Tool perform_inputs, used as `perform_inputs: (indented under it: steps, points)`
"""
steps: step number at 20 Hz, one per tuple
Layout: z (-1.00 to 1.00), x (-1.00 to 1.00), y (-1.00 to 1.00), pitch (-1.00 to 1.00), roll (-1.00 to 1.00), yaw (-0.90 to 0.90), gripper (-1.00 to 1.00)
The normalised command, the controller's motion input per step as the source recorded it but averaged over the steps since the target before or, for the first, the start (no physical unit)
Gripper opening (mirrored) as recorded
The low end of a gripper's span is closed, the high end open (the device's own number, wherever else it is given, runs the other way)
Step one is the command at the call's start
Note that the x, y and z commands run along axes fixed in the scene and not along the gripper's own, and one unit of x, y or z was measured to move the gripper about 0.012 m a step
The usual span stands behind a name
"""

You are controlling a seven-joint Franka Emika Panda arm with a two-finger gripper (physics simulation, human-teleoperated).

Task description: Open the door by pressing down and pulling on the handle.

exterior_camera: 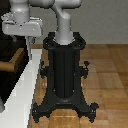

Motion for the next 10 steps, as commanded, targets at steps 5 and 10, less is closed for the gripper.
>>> perform_inputs:
  steps: [5,10]
  points:
    - [0.0,0.0,-0.4,0.0,0.0,0.0,1.0]
    - [0.0,0.0,0.0,0.0,0.0,0.0,1.0]
